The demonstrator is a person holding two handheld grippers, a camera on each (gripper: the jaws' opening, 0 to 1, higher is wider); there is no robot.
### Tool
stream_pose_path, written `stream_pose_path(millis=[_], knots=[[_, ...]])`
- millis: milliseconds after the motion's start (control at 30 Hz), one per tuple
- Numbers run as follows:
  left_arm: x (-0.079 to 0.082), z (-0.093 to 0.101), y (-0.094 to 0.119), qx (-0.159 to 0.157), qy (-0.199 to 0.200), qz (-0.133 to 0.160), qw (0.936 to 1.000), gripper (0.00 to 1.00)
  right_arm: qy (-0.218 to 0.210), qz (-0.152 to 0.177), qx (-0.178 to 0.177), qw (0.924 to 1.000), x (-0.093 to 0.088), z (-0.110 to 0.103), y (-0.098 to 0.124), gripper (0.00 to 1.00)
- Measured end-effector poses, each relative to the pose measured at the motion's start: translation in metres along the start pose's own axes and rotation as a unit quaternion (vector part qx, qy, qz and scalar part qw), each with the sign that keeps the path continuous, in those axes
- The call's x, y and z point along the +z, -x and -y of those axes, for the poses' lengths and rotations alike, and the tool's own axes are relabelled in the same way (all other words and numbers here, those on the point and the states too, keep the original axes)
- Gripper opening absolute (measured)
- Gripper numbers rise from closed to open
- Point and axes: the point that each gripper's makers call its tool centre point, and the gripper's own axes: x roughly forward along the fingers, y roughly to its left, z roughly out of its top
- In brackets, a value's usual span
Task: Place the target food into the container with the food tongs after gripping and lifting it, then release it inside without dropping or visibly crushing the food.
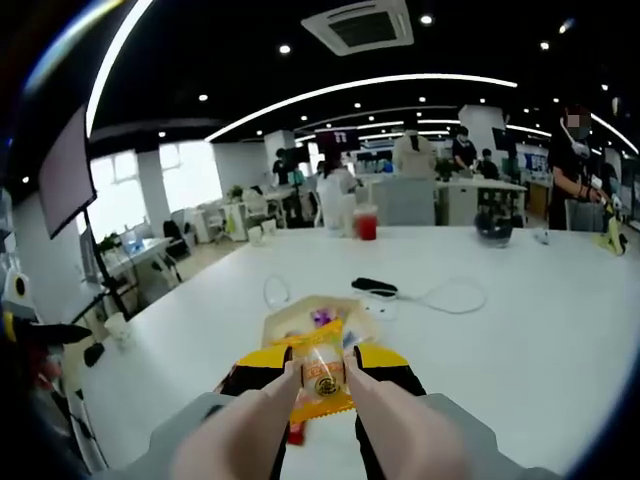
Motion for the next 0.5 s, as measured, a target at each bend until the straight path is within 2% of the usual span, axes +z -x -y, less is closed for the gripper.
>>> stream_pose_path(millis=[400,500], knots=[[0.002,0.001,0.001,-0.006,0.005,0.008,0.9999,0.99,0.011,0.002,-0.003,0.9999,0.015,0.002,-0.005,0.23],[0.004,0.006,0.002,-0.019,0.008,0.017,0.9996,0.99,0.016,0.001,-0.002,0.9999,0.017,0.0,-0.007,0.23]])
